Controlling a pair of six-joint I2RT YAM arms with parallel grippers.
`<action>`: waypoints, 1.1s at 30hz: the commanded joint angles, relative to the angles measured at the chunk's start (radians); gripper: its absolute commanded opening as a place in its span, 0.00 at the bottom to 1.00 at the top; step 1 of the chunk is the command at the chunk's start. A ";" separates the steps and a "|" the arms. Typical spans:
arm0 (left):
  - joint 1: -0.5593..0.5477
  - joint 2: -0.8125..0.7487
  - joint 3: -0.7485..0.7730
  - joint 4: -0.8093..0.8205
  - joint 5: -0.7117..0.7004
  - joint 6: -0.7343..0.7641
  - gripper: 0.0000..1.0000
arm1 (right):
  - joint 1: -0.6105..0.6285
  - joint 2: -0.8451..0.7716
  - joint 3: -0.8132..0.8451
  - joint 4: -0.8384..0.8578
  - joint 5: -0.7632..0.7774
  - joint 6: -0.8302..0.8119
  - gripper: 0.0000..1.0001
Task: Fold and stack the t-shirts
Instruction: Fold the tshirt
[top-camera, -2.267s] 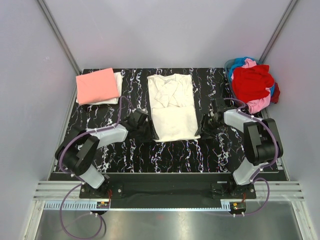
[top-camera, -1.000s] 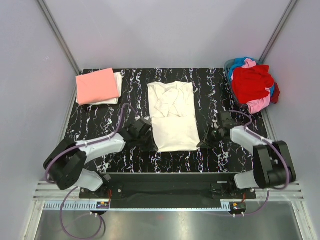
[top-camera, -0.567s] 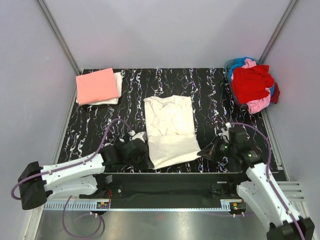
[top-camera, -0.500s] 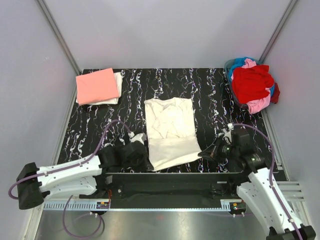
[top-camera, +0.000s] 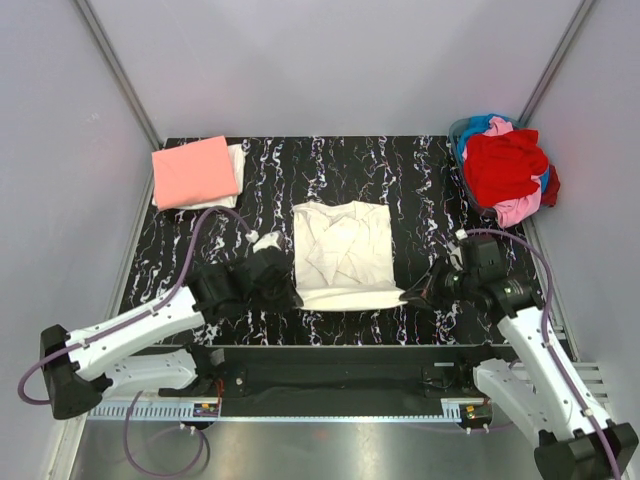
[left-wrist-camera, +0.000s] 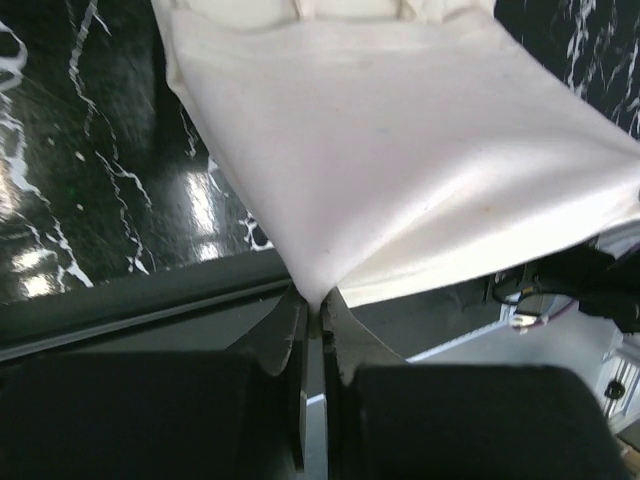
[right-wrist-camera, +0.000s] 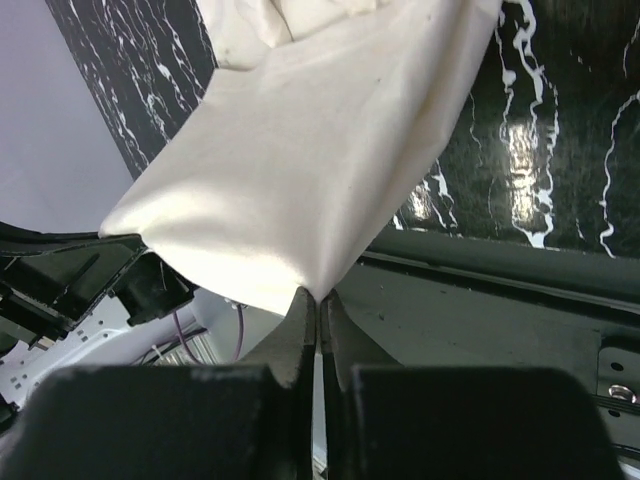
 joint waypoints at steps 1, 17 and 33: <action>0.086 0.025 0.054 -0.062 -0.005 0.111 0.06 | -0.001 0.065 0.087 0.051 0.075 -0.048 0.00; 0.446 0.311 0.296 0.016 0.228 0.384 0.08 | -0.007 0.552 0.429 0.149 0.222 -0.148 0.00; 0.747 0.973 0.836 0.008 0.445 0.540 0.99 | -0.082 1.373 1.157 0.206 0.224 -0.271 1.00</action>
